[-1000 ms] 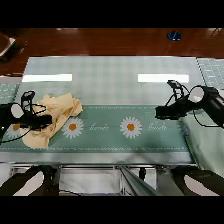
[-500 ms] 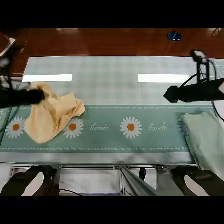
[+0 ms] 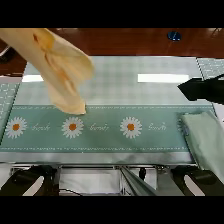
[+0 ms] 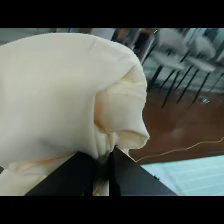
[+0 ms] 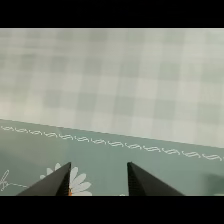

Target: Fold the shirts.

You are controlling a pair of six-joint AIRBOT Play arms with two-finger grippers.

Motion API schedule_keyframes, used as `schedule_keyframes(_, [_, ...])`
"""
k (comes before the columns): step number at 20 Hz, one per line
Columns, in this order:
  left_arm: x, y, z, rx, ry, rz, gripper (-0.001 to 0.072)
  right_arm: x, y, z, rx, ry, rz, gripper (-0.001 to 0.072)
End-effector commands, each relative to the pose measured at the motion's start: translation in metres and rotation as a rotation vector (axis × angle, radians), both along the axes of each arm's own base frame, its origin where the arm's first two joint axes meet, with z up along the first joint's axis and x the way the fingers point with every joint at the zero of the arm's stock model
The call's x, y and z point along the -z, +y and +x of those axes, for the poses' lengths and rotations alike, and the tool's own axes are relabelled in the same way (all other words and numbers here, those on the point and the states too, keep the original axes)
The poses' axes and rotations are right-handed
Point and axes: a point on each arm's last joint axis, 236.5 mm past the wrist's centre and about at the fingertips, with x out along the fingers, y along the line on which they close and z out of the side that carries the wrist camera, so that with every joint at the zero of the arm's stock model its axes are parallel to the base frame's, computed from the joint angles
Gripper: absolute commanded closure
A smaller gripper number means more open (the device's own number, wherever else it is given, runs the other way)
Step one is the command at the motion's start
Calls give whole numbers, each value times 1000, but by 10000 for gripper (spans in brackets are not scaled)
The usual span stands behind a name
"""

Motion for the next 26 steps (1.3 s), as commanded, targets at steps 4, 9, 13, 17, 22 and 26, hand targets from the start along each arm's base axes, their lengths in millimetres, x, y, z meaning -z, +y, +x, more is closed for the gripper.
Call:
schedule_keyframes(4, [-101, -79, -35, 227, -269, -117, 680, -19, 0, -16, -1, -51, 16, 304])
schedule_keyframes(9, [-64, -173, -43, 420, -224, -60, 680, -15, 0, -19, -3, -31, 14, 304])
schedule_keyframes(13, [-19, -219, -69, 545, -142, -15, 680, -13, -4, -19, 16, -22, 7, 304])
schedule_keyframes(17, [77, -226, -67, 564, 73, 33, 680, -11, -13, -18, 39, -19, -23, 304])
schedule_keyframes(22, [251, -181, -52, 501, 434, 292, 679, -7, -19, -17, 57, -15, -41, 304])
schedule_keyframes(26, [397, -139, -89, 515, 800, 483, 679, 23, -19, -19, 62, 51, -44, 304])
